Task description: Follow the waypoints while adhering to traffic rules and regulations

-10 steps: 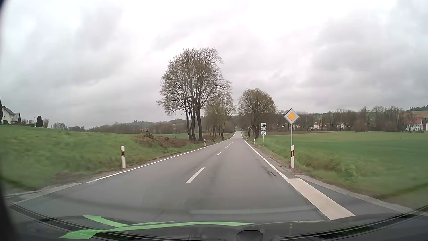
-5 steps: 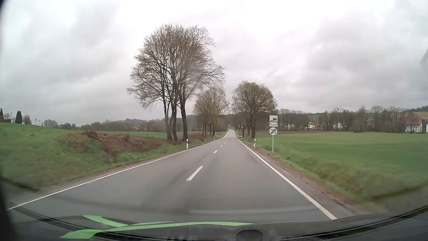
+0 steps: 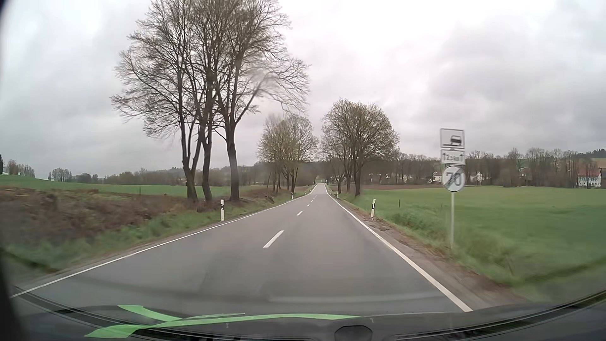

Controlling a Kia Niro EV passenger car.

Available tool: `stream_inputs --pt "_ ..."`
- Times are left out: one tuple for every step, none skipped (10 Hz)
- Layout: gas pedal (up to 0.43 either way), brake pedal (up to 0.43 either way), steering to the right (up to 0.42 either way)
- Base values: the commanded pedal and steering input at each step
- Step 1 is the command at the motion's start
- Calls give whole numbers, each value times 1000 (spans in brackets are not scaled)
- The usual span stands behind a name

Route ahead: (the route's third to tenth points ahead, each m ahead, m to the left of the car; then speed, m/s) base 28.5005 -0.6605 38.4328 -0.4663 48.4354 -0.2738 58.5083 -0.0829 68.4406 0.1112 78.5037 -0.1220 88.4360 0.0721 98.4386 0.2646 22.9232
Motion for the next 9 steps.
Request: stream_inputs --pt "157 0 1" --pt "169 0 -3" --pt "169 0 -3" --pt "169 0 -3" --pt "169 0 -3" --pt "150 0 -3" --pt "138 0 -3" --pt "138 0 -3" --pt "138 0 -3"
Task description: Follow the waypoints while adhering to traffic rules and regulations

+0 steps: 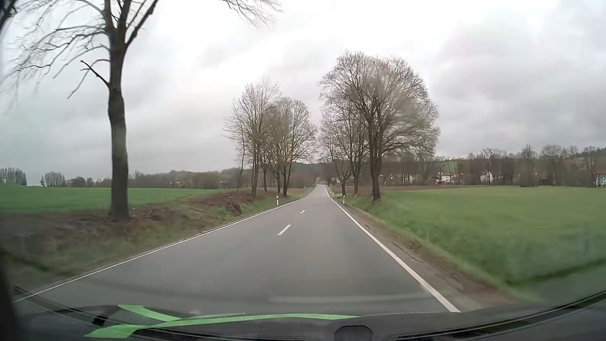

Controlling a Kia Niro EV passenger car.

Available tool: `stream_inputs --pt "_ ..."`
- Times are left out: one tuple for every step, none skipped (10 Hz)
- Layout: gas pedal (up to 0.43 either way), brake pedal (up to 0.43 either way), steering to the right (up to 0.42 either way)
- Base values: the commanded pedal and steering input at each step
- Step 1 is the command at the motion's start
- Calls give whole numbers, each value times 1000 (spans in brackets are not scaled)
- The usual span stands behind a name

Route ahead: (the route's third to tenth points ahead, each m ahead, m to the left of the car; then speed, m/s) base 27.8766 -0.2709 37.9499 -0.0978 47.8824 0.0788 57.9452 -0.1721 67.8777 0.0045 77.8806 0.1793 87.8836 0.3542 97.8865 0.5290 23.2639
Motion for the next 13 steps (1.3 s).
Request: stream_inputs --pt "150 0 -3" --pt "150 0 -3" --pt "150 0 -3" --pt "150 0 -3" --pt "157 0 -3" --pt "157 0 -3" --pt "150 0 -2" --pt "150 0 -2" --pt "150 0 -3" --pt "150 0 -3" --pt "150 0 -2" --pt "157 0 -2" --pt "169 0 -2"
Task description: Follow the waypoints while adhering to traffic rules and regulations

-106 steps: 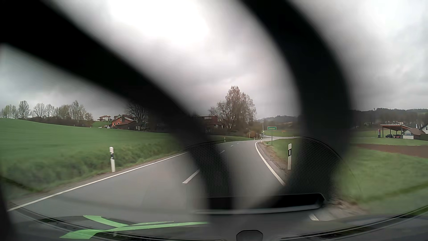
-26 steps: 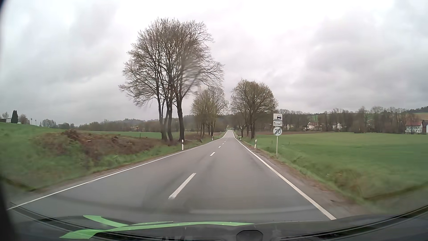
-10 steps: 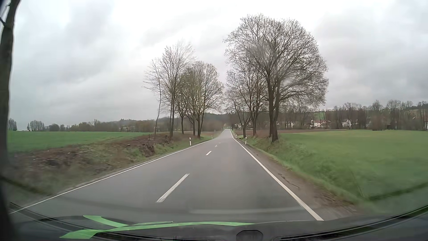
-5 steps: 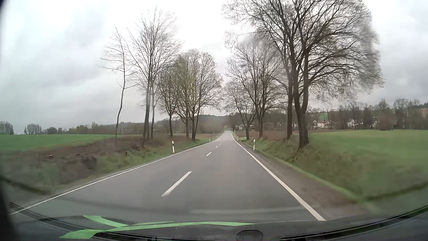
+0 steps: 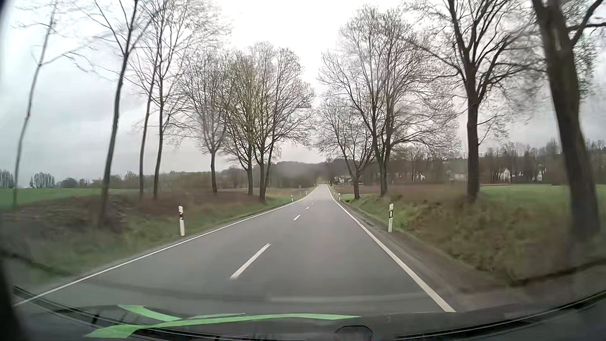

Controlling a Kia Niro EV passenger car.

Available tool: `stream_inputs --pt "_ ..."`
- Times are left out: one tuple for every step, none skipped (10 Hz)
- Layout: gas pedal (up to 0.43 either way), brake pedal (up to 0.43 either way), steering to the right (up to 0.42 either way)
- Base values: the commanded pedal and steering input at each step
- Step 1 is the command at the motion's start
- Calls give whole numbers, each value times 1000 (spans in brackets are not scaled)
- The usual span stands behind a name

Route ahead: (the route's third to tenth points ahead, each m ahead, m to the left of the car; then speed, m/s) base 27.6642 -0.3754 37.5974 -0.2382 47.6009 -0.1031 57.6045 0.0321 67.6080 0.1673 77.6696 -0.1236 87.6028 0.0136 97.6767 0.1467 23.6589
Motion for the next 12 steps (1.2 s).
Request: stream_inputs --pt "177 0 -3" --pt "177 0 -3" --pt "177 0 -3" --pt "138 0 -2" --pt "130 0 -3" --pt "118 0 -3" --pt "118 0 -2" --pt "118 0 -2" --pt "130 0 -2" --pt "130 0 -3" --pt "130 0 -2" --pt "130 0 -2"
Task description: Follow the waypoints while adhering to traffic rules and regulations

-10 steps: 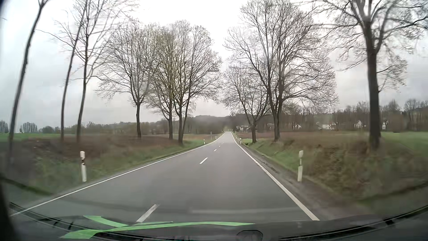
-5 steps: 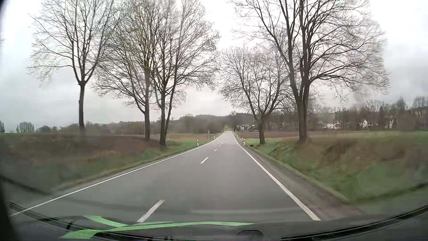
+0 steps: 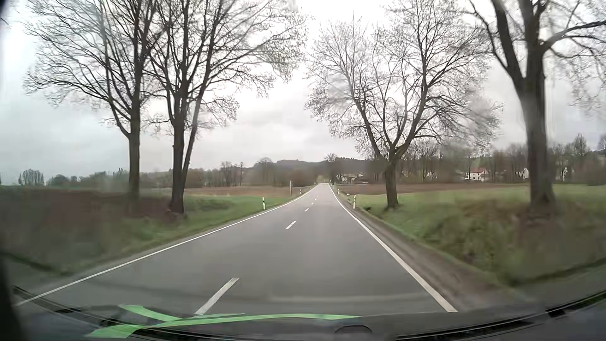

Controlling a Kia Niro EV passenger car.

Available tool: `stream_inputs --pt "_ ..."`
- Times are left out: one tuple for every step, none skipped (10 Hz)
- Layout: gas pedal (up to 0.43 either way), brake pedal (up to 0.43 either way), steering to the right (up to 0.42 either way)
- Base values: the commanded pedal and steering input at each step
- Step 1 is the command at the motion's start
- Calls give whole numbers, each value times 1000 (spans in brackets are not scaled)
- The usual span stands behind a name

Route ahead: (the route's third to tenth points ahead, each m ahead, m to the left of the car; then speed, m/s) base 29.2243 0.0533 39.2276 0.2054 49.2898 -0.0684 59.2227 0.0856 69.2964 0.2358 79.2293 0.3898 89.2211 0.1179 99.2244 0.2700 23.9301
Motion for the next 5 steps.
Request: stream_inputs --pt "118 0 -2" --pt "118 0 -2" --pt "118 0 -1" --pt "130 0 0" --pt "138 0 0"
